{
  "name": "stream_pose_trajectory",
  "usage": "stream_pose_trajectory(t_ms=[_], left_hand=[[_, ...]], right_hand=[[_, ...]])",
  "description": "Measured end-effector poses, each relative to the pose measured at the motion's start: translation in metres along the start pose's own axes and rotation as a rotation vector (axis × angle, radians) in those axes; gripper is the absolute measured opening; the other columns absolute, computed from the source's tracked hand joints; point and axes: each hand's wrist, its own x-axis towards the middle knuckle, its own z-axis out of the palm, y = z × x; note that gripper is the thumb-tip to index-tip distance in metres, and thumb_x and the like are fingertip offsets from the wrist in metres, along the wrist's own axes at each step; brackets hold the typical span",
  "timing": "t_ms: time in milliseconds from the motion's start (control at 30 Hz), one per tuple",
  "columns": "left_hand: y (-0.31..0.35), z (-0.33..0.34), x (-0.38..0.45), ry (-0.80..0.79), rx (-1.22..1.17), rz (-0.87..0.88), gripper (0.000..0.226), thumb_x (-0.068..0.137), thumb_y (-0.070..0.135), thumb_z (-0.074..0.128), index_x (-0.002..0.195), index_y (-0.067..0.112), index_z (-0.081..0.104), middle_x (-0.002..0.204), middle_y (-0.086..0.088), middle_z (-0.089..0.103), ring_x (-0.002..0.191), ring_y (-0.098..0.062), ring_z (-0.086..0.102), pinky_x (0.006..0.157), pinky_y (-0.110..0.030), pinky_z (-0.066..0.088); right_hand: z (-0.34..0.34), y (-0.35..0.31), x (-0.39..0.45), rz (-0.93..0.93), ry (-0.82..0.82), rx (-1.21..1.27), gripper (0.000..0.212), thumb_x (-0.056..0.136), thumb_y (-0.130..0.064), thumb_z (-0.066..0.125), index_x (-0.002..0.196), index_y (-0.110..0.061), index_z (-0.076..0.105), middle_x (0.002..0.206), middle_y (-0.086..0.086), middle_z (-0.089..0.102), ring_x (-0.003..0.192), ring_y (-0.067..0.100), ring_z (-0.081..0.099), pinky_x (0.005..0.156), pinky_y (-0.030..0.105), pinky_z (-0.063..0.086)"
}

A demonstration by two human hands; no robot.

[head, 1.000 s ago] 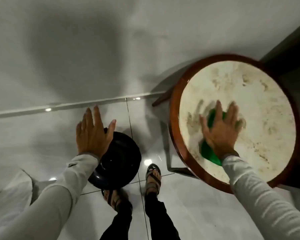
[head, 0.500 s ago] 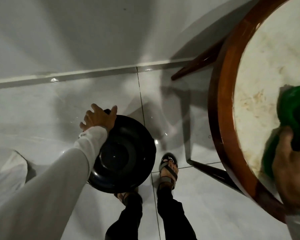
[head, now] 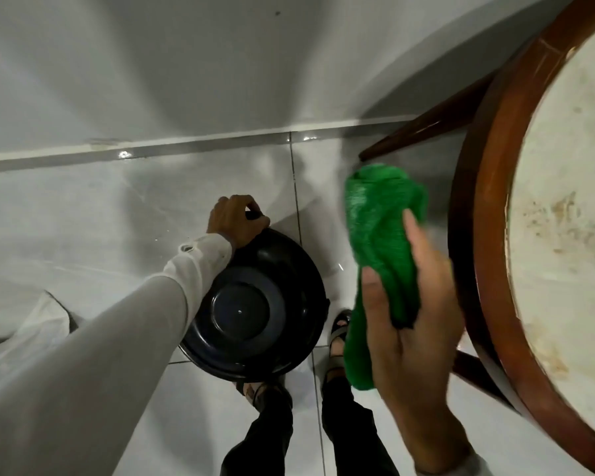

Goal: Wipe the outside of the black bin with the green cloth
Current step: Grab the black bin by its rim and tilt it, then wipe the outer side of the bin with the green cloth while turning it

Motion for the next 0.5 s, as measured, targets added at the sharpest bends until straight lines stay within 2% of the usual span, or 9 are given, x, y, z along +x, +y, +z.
stream_pose_trajectory(t_ms=[67,133,200,267,400,500], left_hand=[[0.001,-0.015,-0.003,0.017,0.03,0.111,0.022,0.085,0.031,0.08,0.096,0.012,0.079,0.104,-0.019,0.077,0.111,-0.036,0.067,0.097,-0.04,0.051],[-0.003,-0.031,-0.013,0.036,0.065,0.219,0.023,0.086,0.039,0.078,0.096,0.018,0.078,0.1,-0.017,0.072,0.102,-0.034,0.067,0.092,-0.038,0.051],[-0.013,-0.041,-0.031,0.047,0.117,0.342,0.024,0.088,0.039,0.076,0.104,0.021,0.076,0.107,-0.012,0.06,0.101,-0.028,0.06,0.093,-0.035,0.045],[-0.027,-0.045,-0.053,0.097,0.202,0.482,0.026,0.091,0.038,0.073,0.109,0.019,0.074,0.115,-0.01,0.052,0.106,-0.029,0.054,0.099,-0.037,0.045],[-0.053,-0.044,-0.063,0.21,0.349,0.663,0.041,0.096,0.047,0.055,0.116,0.016,0.073,0.124,-0.015,0.057,0.115,-0.038,0.054,0.104,-0.055,0.052],[-0.066,-0.037,-0.058,0.354,0.417,0.74,0.045,0.102,0.044,0.054,0.128,0.012,0.071,0.139,-0.022,0.061,0.129,-0.046,0.053,0.113,-0.059,0.045]], right_hand=[[0.015,0.01,-0.005,0.028,-0.025,0.022,0.057,0.098,-0.021,0.061,0.151,-0.029,0.041,0.129,0.013,0.058,0.116,0.019,0.064,0.094,0.035,0.058],[0.021,0.018,-0.006,0.026,-0.02,0.028,0.056,0.098,-0.019,0.061,0.151,-0.026,0.042,0.131,0.011,0.059,0.119,0.022,0.064,0.095,0.041,0.058],[0.02,0.027,-0.01,0.037,-0.015,-0.001,0.054,0.098,-0.018,0.061,0.149,-0.022,0.044,0.131,0.012,0.06,0.119,0.022,0.063,0.097,0.038,0.056],[0.021,0.033,-0.016,0.053,-0.005,-0.034,0.053,0.098,-0.018,0.061,0.149,-0.02,0.045,0.129,0.009,0.06,0.118,0.02,0.062,0.097,0.035,0.055],[0.029,0.049,-0.028,0.105,-0.019,-0.035,0.052,0.1,-0.03,0.056,0.15,-0.025,0.045,0.131,-0.007,0.056,0.121,0.015,0.06,0.101,0.033,0.052],[0.042,0.06,-0.036,0.136,-0.05,-0.017,0.054,0.099,-0.026,0.058,0.151,-0.023,0.045,0.13,-0.005,0.057,0.122,0.013,0.058,0.104,0.019,0.047]])
